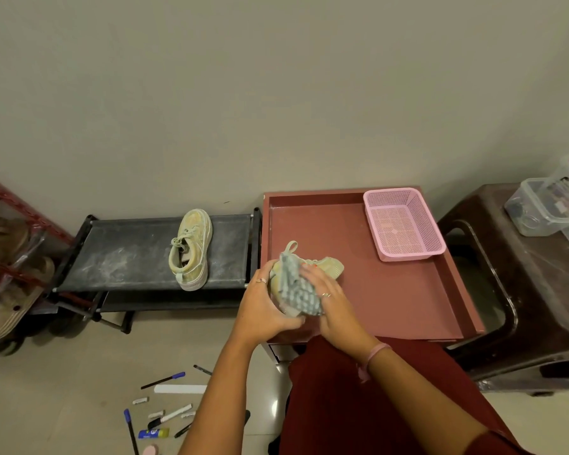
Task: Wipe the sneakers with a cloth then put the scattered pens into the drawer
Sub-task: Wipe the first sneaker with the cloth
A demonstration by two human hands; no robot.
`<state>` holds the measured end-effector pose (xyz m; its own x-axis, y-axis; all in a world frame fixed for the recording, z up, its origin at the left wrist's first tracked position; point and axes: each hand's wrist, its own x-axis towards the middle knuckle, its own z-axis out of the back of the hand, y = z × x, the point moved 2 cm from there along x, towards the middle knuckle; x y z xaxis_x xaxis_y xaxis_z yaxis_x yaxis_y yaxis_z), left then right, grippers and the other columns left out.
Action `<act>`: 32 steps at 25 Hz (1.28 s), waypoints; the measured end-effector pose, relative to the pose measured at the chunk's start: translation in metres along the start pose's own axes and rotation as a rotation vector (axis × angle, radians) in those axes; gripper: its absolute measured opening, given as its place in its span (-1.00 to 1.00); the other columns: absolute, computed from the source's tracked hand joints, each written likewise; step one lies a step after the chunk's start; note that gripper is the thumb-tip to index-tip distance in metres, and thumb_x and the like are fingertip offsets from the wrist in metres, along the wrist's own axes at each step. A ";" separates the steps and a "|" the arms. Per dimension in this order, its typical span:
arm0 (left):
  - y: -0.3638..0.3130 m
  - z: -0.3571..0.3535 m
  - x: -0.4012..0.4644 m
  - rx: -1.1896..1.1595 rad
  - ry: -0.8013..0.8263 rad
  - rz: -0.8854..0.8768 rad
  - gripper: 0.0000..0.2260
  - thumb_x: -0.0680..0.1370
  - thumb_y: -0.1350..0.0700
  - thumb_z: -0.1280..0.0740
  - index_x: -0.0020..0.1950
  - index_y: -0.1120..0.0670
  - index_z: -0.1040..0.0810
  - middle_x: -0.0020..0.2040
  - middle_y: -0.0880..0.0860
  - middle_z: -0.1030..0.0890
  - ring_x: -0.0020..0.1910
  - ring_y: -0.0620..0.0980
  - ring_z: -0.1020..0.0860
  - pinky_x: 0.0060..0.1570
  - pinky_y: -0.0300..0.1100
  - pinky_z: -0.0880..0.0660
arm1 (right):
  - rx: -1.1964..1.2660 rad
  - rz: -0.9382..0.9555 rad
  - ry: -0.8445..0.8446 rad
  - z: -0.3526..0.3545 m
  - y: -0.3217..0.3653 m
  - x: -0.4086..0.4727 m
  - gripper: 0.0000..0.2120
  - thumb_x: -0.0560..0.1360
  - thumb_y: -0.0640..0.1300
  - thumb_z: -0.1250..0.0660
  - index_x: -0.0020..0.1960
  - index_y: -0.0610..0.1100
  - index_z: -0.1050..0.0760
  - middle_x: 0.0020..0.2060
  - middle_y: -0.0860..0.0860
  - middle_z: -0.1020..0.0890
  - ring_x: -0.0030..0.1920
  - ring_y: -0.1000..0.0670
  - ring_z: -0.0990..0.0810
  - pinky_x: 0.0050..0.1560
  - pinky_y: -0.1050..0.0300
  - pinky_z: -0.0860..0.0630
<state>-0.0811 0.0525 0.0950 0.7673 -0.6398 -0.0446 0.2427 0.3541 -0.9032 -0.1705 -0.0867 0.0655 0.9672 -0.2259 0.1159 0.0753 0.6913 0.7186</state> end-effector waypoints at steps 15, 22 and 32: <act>-0.035 -0.003 0.020 0.117 0.081 -0.012 -0.10 0.10 -0.01 -0.61 0.36 -0.17 -0.27 0.22 -0.20 -0.49 0.19 -0.21 -0.48 0.19 -0.16 -0.48 | -0.088 0.003 0.208 0.056 0.010 0.019 -0.23 0.42 -0.45 -0.14 0.53 -0.01 -0.03 0.52 0.06 -0.08 0.52 0.01 -0.06 0.49 0.20 -0.04; -0.039 -0.002 0.027 0.136 0.108 -0.026 -0.25 0.12 0.12 -0.62 0.17 -0.27 -0.34 0.09 -0.16 -0.55 0.06 -0.22 -0.55 0.07 -0.08 -0.55 | -0.210 0.022 0.220 0.049 0.033 0.005 -0.15 0.42 -0.47 -0.12 0.54 0.02 0.16 0.50 0.18 0.18 0.43 0.16 0.25 0.47 0.17 0.14; -0.033 0.003 0.031 0.041 0.107 0.025 -0.19 0.13 0.18 -0.67 0.21 -0.21 -0.32 0.09 -0.19 -0.57 0.07 -0.31 -0.56 0.03 -0.42 -0.46 | -0.215 0.124 0.119 0.043 0.053 -0.008 -0.15 0.39 -0.50 -0.07 0.54 0.02 0.12 0.52 0.15 0.21 0.48 0.08 0.30 0.47 0.17 0.24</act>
<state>-0.0637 0.0231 0.1248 0.7062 -0.6987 -0.1147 0.2498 0.3974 -0.8830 -0.1850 -0.0778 0.1323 0.9930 -0.0564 0.1034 -0.0084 0.8417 0.5399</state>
